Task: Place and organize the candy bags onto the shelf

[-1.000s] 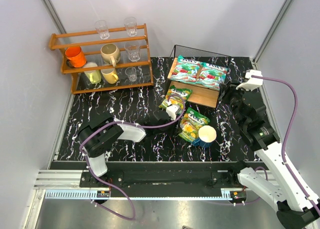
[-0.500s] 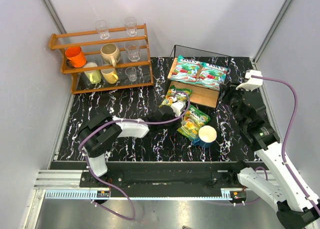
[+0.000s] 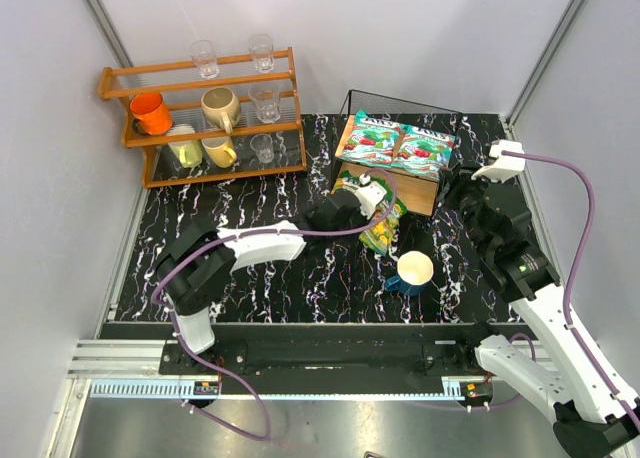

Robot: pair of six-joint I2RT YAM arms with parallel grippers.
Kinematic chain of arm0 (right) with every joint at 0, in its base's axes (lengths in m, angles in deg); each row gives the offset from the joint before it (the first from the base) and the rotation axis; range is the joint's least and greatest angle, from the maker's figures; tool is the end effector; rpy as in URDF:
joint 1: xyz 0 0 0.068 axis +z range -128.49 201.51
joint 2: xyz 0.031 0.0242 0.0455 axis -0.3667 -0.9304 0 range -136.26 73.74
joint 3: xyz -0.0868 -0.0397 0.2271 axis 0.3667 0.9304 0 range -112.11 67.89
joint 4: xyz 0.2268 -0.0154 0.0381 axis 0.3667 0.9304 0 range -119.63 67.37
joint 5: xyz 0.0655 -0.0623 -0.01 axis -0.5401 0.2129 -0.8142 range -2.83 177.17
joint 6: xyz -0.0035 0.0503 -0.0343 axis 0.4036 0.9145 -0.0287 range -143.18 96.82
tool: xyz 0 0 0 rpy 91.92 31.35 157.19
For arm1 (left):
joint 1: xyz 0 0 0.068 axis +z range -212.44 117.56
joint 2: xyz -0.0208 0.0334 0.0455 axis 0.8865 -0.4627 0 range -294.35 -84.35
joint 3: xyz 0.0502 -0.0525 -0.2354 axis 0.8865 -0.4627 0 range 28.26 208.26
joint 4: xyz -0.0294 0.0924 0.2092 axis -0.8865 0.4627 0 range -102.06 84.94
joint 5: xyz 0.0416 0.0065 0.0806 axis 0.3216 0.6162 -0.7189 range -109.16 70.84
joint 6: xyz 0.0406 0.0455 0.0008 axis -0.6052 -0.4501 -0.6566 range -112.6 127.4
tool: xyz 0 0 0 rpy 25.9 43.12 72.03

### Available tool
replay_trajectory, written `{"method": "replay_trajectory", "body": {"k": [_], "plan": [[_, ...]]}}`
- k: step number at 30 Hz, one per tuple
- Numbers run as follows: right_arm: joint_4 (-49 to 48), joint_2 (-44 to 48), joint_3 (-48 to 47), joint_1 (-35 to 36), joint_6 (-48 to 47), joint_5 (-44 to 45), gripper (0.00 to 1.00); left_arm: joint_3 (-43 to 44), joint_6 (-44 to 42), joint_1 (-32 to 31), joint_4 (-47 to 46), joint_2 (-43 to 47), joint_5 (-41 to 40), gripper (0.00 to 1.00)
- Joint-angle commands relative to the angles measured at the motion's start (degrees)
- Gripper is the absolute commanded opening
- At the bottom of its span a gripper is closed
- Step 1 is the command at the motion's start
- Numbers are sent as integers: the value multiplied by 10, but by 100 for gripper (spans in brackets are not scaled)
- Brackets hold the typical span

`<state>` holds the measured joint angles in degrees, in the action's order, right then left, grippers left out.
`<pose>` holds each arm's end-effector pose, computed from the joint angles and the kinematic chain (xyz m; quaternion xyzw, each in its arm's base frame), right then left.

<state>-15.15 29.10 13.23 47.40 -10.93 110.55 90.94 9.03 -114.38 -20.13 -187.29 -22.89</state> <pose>0.1565 0.0559 0.3666 0.0512 0.7302 0.0767 0.6770 0.2332 -0.2930 0.1894 0.3577 0.7986 -0.1923 0.4441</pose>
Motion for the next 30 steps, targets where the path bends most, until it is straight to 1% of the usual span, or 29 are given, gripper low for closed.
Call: {"method": "replay_trajectory", "body": {"k": [1,12,18,19,24,30], "plan": [[-15,1,-4,4,-4,14,49,66,-35,3,-21,-2,-21,0],[-16,-6,-5,4,-11,17,49,176,-37,22,-12,-90,5,0],[-17,-9,-5,4,-9,17,49,220,-17,27,-17,-129,-5,0],[-18,-10,-4,4,-9,17,49,225,0,28,-20,-136,-7,0],[-17,-9,-5,3,-8,18,49,236,31,33,-34,-138,-38,0],[-18,-9,-1,4,-6,18,49,214,50,46,-61,-117,-53,0]]}}
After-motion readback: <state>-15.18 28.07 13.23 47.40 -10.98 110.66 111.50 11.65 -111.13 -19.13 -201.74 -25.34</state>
